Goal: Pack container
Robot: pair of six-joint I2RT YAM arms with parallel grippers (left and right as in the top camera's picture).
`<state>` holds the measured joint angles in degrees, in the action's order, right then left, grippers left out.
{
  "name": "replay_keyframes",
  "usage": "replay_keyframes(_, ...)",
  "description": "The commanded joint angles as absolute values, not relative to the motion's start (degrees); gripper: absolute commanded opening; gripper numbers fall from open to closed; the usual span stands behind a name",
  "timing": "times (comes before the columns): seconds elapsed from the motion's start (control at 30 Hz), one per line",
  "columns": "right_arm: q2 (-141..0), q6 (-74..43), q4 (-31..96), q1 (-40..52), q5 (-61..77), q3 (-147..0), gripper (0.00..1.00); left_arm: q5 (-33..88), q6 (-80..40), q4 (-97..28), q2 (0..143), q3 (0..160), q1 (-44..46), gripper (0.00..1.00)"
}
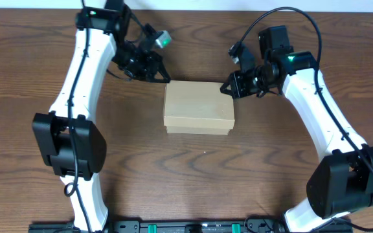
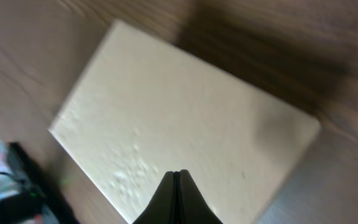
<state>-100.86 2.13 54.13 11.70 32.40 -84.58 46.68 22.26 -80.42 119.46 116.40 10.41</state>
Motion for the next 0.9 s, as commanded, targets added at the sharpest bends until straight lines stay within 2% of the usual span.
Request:
replay_keyframes(0.0, -98.9, 4.6, 56.4, 12.9, 26.8, -84.8, 0.02, 44.1, 24.8, -81.6, 117.4, 117.5, 12.1, 0.06)
replay_keyframes(0.33, -98.6, 5.0, 62.7, 14.4, 23.8, -82.9, 0.02, 41.3, 29.2, -85.8, 117.4, 115.2, 13.4, 0.06)
replay_keyframes(0.63, -98.6, 5.0, 60.8, 15.5, 23.7, -76.7, 0.02, 42.0, 29.2, -79.5, 117.4, 102.8, 15.4, 0.06)
replay_keyframes(0.87, -98.6, 4.8, 59.7, 15.5, 22.2, -74.0, 0.02, 42.0, 28.7, -77.9, 117.4, 99.2, 15.4, 0.06)
